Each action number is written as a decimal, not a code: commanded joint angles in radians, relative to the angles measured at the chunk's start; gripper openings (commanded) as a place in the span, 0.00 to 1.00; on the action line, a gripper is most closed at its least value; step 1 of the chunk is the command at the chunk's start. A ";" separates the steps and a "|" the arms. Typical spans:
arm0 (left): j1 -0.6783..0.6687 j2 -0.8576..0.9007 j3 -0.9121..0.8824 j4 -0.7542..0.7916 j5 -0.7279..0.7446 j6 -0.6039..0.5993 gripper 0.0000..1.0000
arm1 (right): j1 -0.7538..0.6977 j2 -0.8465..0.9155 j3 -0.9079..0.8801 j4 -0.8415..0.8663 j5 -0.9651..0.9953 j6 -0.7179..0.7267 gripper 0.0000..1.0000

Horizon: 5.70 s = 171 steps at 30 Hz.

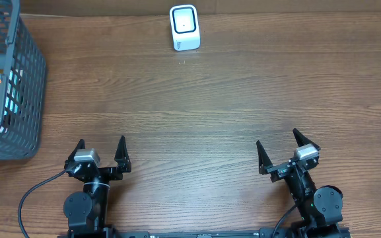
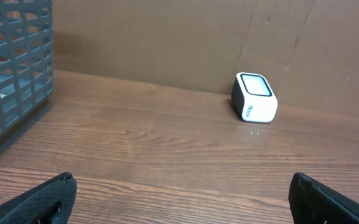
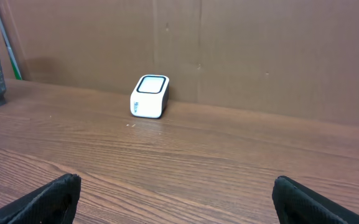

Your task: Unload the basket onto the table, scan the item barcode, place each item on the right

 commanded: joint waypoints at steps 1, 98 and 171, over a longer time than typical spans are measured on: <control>0.001 -0.011 -0.004 -0.003 -0.014 0.023 1.00 | -0.006 -0.012 -0.011 0.005 -0.002 0.002 1.00; 0.009 1.455 1.936 -1.436 -0.183 0.030 0.69 | -0.006 -0.012 -0.011 0.005 -0.002 0.002 1.00; 0.618 2.197 1.966 -0.970 0.108 0.533 0.96 | -0.006 -0.012 -0.011 0.005 -0.002 0.002 1.00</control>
